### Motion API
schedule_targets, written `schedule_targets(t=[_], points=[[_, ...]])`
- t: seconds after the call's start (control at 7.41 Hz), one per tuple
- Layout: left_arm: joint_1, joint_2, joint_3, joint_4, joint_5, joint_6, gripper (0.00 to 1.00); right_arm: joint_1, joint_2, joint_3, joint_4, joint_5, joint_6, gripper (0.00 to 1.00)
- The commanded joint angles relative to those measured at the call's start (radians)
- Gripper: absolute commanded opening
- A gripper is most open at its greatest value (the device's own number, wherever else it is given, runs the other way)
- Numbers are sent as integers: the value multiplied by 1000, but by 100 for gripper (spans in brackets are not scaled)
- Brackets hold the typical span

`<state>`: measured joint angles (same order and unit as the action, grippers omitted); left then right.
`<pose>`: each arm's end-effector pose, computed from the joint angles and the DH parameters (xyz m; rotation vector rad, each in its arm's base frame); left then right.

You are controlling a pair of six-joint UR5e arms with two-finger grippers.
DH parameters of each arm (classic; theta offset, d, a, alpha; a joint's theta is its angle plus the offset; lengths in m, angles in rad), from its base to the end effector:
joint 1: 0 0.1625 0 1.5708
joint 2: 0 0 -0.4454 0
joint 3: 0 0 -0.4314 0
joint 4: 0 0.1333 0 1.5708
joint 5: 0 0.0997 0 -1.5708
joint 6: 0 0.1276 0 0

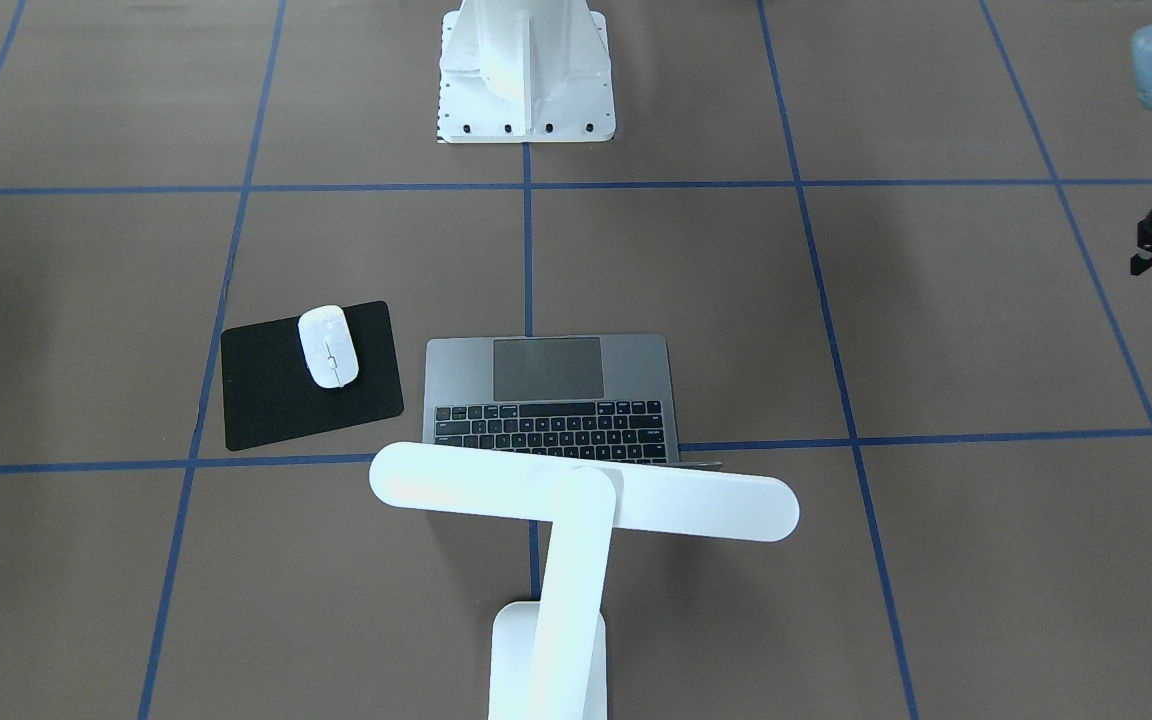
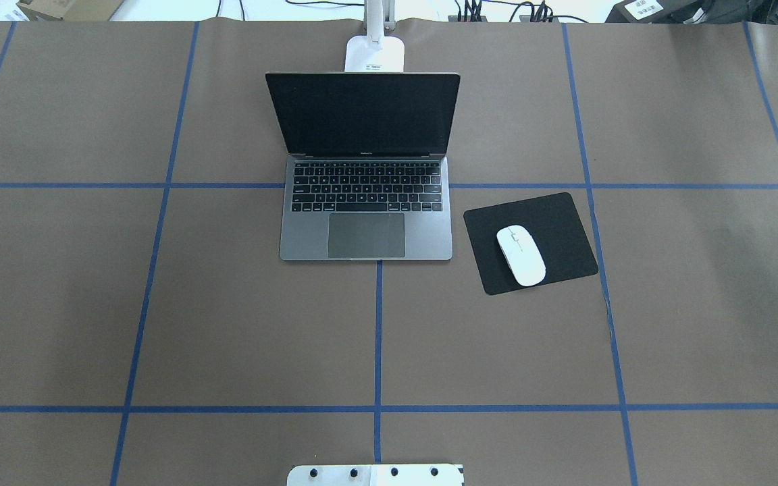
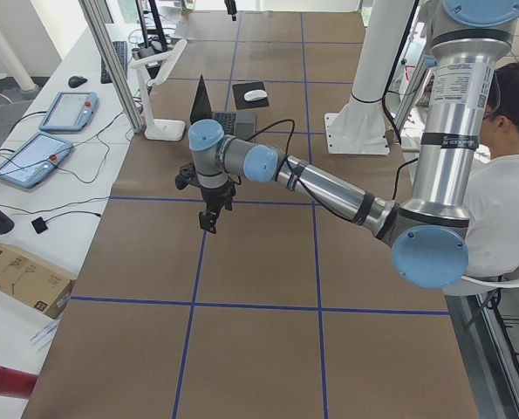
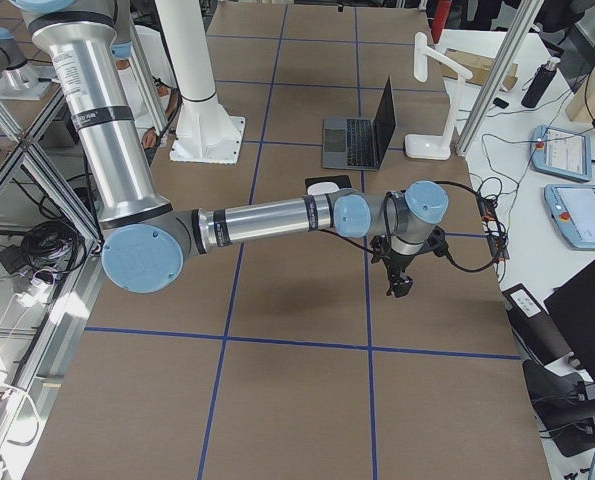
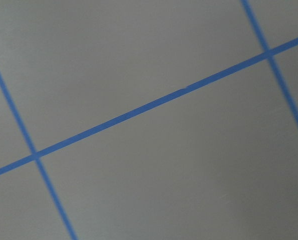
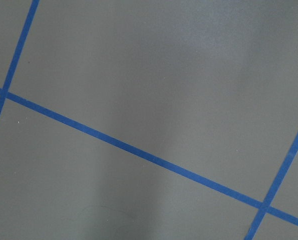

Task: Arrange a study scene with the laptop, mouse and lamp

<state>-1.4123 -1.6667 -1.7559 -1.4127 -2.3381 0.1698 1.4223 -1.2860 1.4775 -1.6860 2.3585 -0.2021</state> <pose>0.0454 -0.5673 0.5651 0.1218 0.7700 0.3588 -0.0545 -0.6541 0.5900 0.0939 -0.7897 -0.3621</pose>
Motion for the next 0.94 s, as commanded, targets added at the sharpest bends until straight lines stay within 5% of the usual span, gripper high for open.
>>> schedule_targets(t=[0.0, 0.67, 0.81], points=[[-111, 19, 98, -11, -46, 126, 100, 12, -7, 23, 2, -4, 6, 100], [-106, 38, 53, -54, -37, -73, 100, 24, -141, 129, 2, -5, 9, 100], [-108, 42, 64, -67, -35, -73, 100, 23, -150, 127, 2, -60, 7, 100]])
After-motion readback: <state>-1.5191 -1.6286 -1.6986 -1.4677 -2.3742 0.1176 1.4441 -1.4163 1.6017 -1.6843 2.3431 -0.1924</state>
